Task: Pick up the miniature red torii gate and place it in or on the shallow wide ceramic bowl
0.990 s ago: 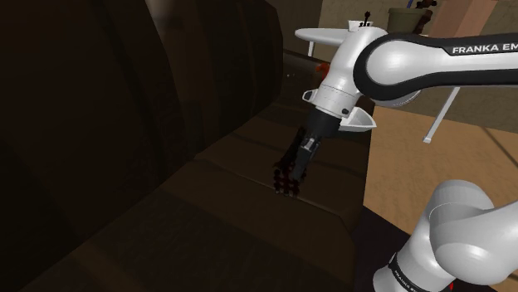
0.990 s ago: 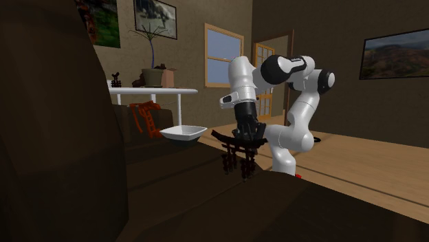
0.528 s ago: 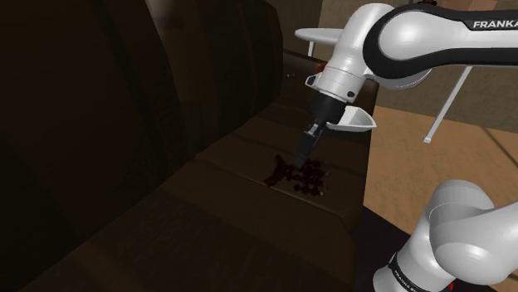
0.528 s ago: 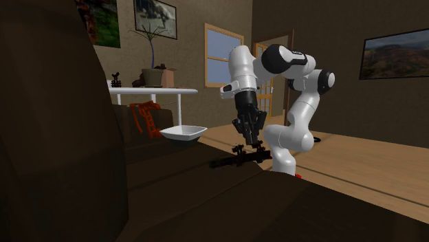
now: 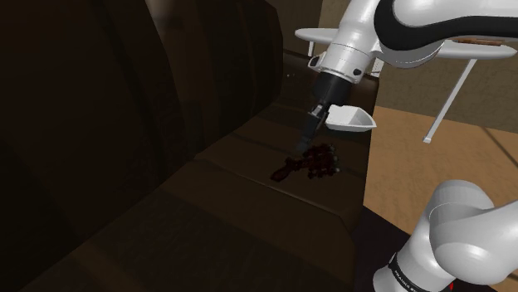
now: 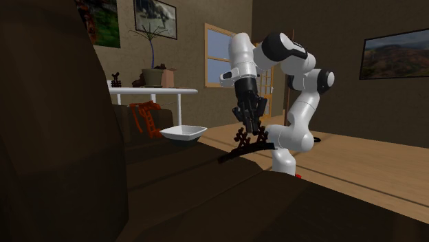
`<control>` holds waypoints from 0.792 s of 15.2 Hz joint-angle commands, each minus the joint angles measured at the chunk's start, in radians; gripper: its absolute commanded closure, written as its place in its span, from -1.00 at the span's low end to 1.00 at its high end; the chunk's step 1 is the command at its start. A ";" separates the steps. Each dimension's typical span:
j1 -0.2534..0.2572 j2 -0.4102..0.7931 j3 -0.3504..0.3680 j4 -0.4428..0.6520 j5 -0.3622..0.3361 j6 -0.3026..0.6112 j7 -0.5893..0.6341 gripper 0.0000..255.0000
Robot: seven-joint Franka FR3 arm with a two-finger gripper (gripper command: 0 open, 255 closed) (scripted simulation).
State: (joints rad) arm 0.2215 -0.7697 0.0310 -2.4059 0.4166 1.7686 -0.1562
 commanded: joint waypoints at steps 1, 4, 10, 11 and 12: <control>0.000 0.005 -0.001 0.028 -0.002 -0.021 0.009 1.00; 0.001 0.014 -0.004 0.073 -0.007 -0.055 0.022 1.00; 0.002 0.037 -0.011 0.168 -0.014 -0.122 0.048 1.00; 0.002 0.041 -0.012 0.181 -0.015 -0.131 0.051 1.00; -0.004 0.041 -0.034 0.184 -0.027 -0.143 0.029 1.00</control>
State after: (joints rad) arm 0.2204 -0.7360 0.0091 -2.2329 0.3960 1.6341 -0.1162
